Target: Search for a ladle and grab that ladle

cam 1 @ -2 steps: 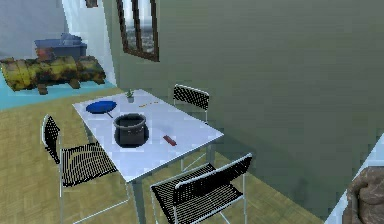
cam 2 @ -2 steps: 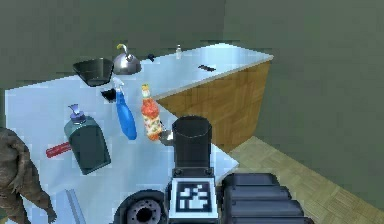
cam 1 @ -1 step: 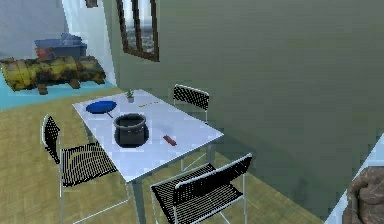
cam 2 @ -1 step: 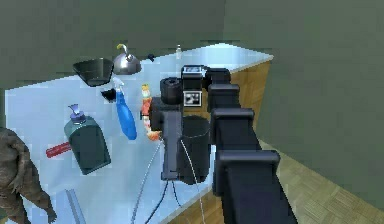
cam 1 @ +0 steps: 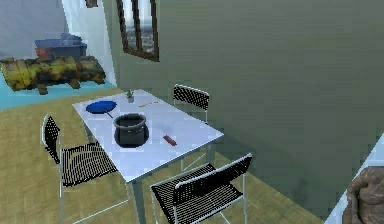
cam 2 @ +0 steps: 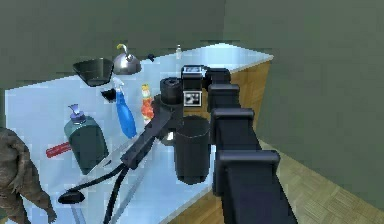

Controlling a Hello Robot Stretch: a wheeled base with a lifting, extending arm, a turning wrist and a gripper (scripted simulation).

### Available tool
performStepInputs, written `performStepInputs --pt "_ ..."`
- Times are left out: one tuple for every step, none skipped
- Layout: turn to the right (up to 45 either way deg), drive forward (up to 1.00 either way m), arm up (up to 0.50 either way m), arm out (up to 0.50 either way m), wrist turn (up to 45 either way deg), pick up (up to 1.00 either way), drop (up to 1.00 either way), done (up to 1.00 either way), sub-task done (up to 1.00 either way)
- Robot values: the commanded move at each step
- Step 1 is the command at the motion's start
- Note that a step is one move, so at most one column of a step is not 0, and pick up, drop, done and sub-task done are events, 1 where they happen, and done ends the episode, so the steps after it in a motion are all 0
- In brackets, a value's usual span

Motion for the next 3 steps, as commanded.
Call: performStepInputs --pt "0.0 0.0 0.0 0.0 45.0 0.0 0.0 0.0 0.0" --pt "0.0 0.0 0.0 0.0 45.0 0.0 0.0 0.0 0.0" --pt "0.0 0.0 0.0 0.0 30.0 0.0 0.0 0.0 0.0"
